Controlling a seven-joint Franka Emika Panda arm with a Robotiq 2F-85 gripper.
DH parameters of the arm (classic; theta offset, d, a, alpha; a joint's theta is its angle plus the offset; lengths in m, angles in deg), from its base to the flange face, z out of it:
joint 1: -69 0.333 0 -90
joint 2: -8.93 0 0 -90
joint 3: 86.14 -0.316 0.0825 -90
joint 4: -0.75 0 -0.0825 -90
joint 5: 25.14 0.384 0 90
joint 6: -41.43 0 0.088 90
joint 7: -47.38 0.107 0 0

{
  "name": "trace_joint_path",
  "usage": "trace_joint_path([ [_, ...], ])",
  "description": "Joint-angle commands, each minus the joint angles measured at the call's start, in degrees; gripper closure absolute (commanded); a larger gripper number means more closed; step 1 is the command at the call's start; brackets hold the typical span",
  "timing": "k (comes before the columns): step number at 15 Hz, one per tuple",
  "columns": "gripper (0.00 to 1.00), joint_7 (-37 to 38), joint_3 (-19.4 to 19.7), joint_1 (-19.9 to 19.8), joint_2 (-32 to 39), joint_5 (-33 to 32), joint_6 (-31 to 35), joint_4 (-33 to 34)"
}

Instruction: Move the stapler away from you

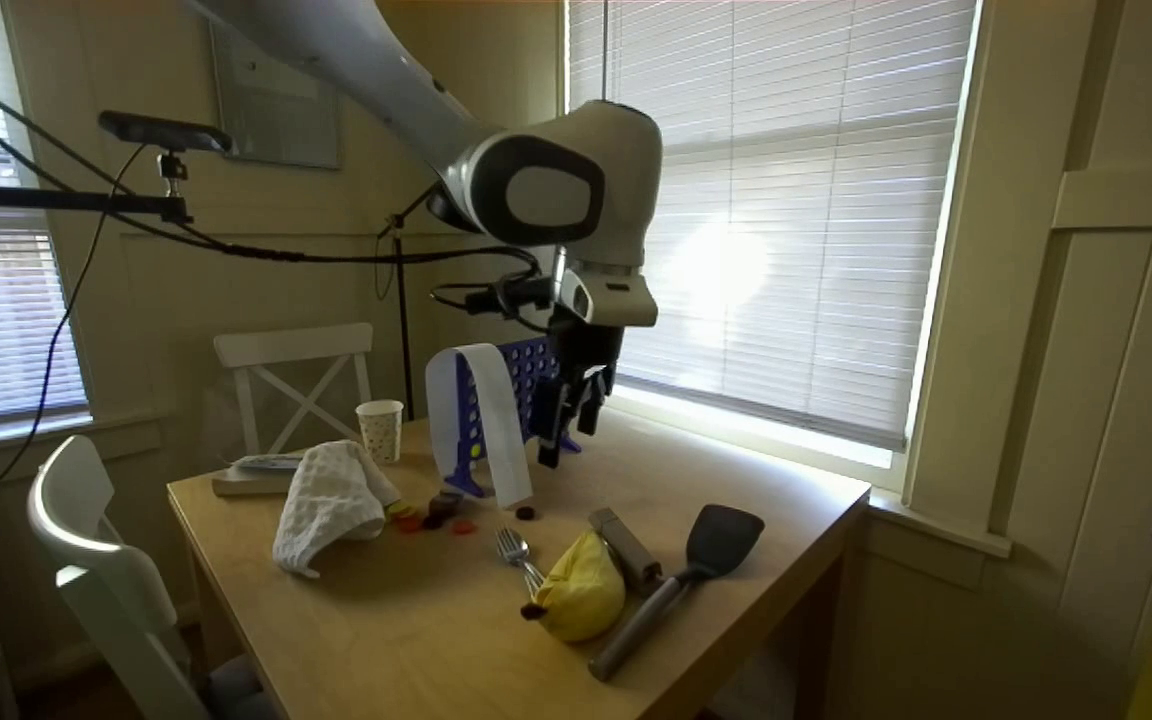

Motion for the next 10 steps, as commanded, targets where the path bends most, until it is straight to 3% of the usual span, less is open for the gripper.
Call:
trace_joint_path([
  [1, 0.0, -11.1, 2.0, -2.0, -11.8, -5.9, -6.3, -10.8],
  [2, 0.0, -14.9, 2.6, -2.7, -14.3, -7.2, -7.3, -13.2],
  [3, 0.0, -9.6, 1.9, -1.9, -7.9, -4.5, -6.4, -6.5],
  [6, 0.0, -14.3, 2.6, -3.3, -12.7, -5.8, -7.3, -11.4],
  [10, 0.0, -14.6, 2.3, -3.1, -13.3, -5.9, -7.3, -12.3],
])
